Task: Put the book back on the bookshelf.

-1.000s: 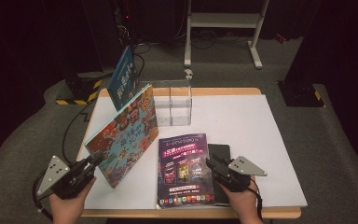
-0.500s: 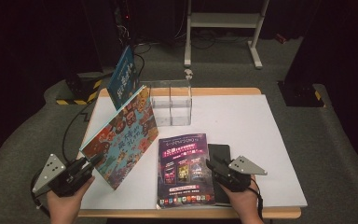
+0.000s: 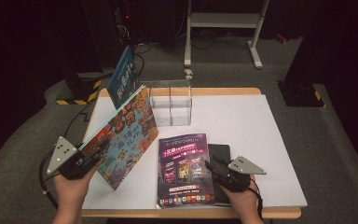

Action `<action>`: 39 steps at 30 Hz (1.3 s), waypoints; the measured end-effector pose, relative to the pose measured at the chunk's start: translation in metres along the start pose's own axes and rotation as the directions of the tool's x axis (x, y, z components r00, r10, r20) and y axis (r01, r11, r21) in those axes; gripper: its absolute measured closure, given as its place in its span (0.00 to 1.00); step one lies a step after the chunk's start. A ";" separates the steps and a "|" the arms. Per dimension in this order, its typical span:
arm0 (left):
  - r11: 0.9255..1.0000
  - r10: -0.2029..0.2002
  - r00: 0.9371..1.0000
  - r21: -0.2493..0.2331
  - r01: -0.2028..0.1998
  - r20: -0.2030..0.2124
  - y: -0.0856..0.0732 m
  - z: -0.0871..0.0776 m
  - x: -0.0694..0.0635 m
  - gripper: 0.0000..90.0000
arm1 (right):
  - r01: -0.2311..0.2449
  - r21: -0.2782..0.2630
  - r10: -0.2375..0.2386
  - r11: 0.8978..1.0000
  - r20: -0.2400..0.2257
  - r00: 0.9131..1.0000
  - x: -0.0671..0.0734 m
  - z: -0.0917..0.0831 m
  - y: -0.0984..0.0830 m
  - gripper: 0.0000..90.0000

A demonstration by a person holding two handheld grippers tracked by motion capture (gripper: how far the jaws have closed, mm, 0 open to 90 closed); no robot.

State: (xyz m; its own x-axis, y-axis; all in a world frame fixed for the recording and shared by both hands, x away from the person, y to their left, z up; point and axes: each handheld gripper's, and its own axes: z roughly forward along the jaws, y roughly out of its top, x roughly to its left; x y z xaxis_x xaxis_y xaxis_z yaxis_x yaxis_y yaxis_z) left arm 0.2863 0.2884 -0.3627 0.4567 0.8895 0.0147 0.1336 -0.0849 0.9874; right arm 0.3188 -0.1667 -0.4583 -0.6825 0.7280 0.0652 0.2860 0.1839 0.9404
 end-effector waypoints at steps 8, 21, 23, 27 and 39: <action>0.998 -0.056 0.998 0.023 0.056 0.003 0.006 0.004 0.005 0.78 | -0.001 -0.001 0.001 1.000 -0.002 1.000 0.000 0.000 0.000 0.65; 0.999 -0.036 0.999 0.009 0.036 0.012 0.012 0.008 -0.002 0.87 | -0.008 -0.001 0.008 1.000 -0.006 1.000 0.000 0.000 -0.001 0.65; 0.998 -0.065 0.998 0.016 0.065 0.012 0.012 0.008 -0.001 0.88 | -0.010 -0.002 0.010 1.000 -0.007 1.000 0.000 0.000 -0.001 0.65; 0.998 -0.063 0.998 0.009 0.063 0.011 0.013 0.010 -0.004 0.90 | -0.015 -0.004 0.015 1.000 -0.011 1.000 -0.001 0.000 -0.001 0.65; 0.999 -0.036 0.998 -0.020 0.035 -0.046 0.037 0.004 -0.007 0.90 | -0.030 -0.018 0.029 0.999 -0.021 0.999 -0.003 -0.004 0.002 0.65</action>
State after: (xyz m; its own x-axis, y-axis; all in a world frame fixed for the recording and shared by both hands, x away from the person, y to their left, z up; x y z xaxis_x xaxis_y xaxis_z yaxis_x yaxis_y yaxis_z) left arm 0.2921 0.2772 -0.3271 0.4106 0.9117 -0.0131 0.1320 -0.0453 0.9902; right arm 0.3186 -0.1712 -0.4555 -0.6875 0.7193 0.0997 0.2944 0.1505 0.9438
